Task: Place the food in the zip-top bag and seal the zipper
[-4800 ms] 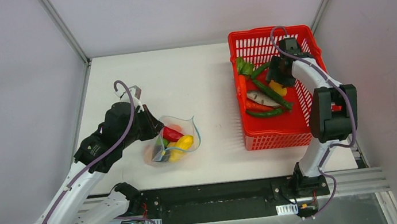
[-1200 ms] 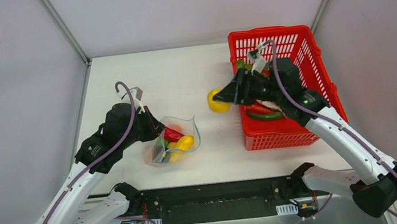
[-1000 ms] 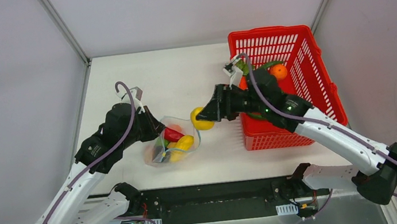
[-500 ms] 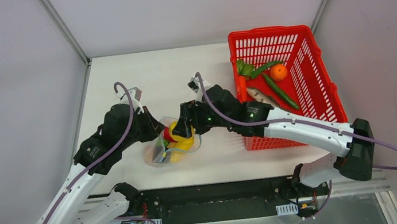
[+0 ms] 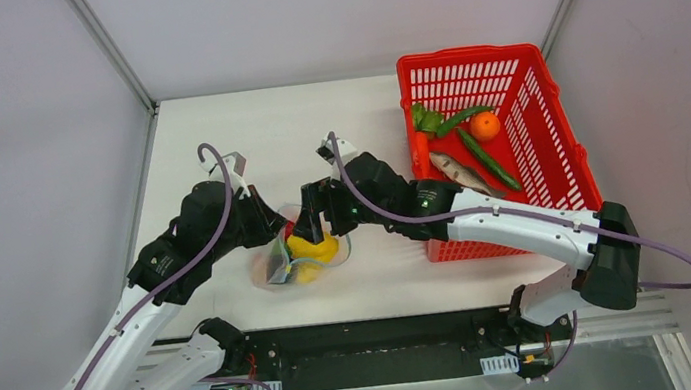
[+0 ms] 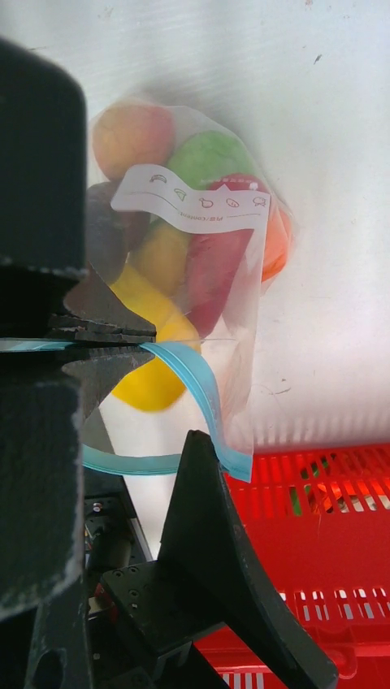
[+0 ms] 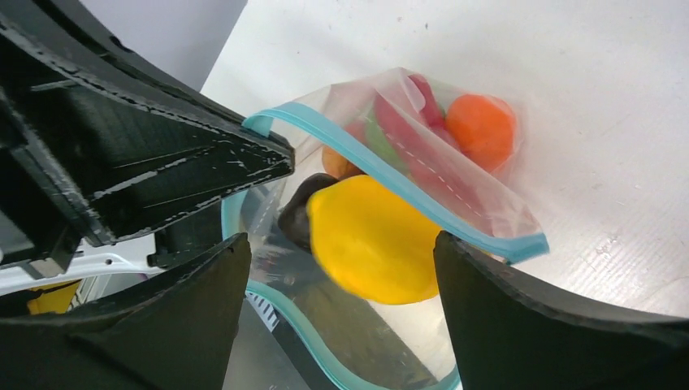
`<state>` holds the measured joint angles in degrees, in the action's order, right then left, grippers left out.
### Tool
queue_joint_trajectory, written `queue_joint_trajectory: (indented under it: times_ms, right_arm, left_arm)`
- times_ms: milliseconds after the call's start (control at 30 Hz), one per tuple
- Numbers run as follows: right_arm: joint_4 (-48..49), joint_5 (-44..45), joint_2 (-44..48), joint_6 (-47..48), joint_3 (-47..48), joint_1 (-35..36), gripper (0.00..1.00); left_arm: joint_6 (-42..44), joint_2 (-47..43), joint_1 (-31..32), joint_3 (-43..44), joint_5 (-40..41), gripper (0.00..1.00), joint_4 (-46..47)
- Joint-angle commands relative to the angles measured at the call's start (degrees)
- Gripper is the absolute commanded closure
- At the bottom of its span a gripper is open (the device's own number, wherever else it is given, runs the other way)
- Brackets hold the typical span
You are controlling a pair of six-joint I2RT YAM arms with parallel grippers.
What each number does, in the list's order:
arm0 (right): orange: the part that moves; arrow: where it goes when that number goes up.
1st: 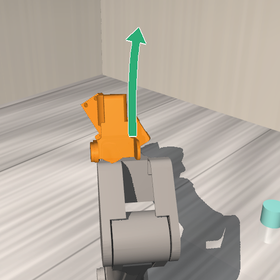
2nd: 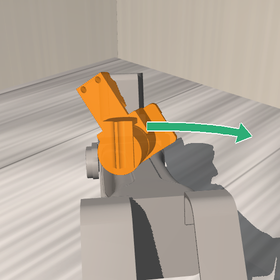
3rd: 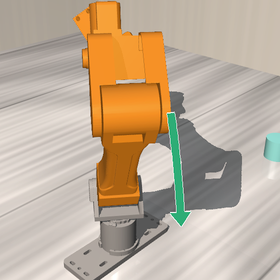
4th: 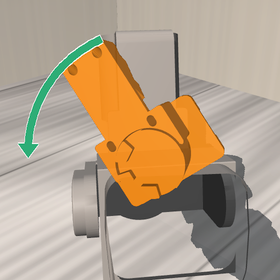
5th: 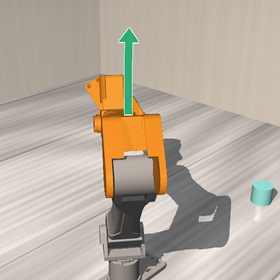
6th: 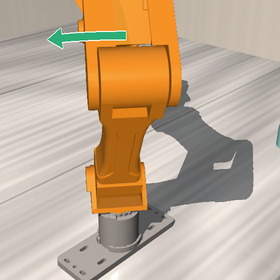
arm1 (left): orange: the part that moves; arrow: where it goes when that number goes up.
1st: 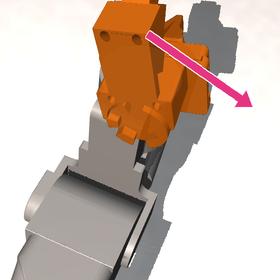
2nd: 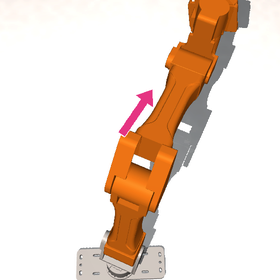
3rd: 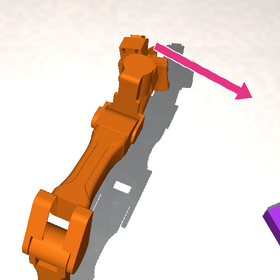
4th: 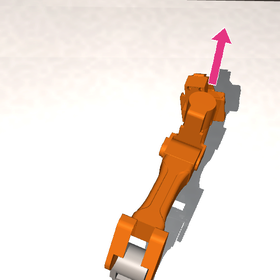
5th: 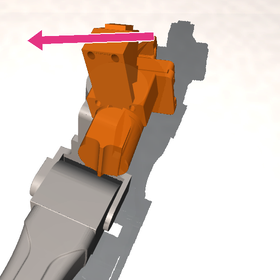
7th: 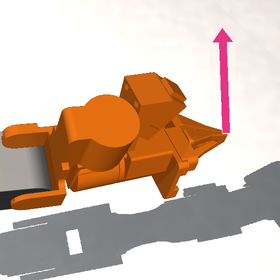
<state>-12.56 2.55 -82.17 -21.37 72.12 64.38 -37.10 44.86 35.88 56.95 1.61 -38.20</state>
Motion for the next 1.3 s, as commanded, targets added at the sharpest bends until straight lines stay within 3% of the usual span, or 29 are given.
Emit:
queue_joint_trajectory:
  times_ms: [0, 233, 300, 500, 667, 967, 1133, 1200, 1267]
  right_arm:
    - [4.37, -2.08, 0.80, 0.37, 2.30, 0.26, 0.14]
    - [5.10, -6.13, 4.14, -0.46, 1.53, 0.25, 0.19]
    - [4.98, -5.97, 6.26, -0.54, 0.97, 0.23, 0.26]
    - [3.66, 5.01, 16.27, -0.06, -4.04, 0.17, 0.27]
    - [-7.36, 17.40, 18.70, -2.26, -4.40, -1.62, 0.29]
    - [-24.01, 14.11, 13.61, -3.28, -1.88, -6.58, 0.24]
    - [-33.95, 27.42, 12.85, -7.43, -0.40, -9.12, 0.23]
    - [-34.96, 28.57, 14.23, -7.11, -0.75, -10.94, 0.22]
    - [-32.35, 23.56, 16.20, -4.15, -1.32, -11.71, 0.20]
  left_arm:
    - [-1.25, -1.18, -0.63, 2.21, 1.04, 1.00, 1.19]
    - [-1.15, -1.09, -0.63, 2.11, 1.13, 1.00, 1.03]
    - [-0.90, -0.97, -0.63, 2.38, 1.44, 1.00, 0.69]
    - [-0.50, -1.03, -0.63, 2.63, 2.47, 1.00, 0.22]
    - [-0.60, -0.97, -0.63, 2.44, 2.62, 1.00, 0.55]
    - [-0.34, -0.67, -0.59, 2.88, 2.22, 1.00, 0.04]
    - [-0.34, -0.86, -0.63, 2.95, 1.79, 1.00, -0.21]
    - [-0.34, -1.04, -0.63, 3.01, 2.04, 1.00, -0.30]
    - [-0.21, -0.94, -0.63, 3.19, 1.86, 1.00, -0.31]
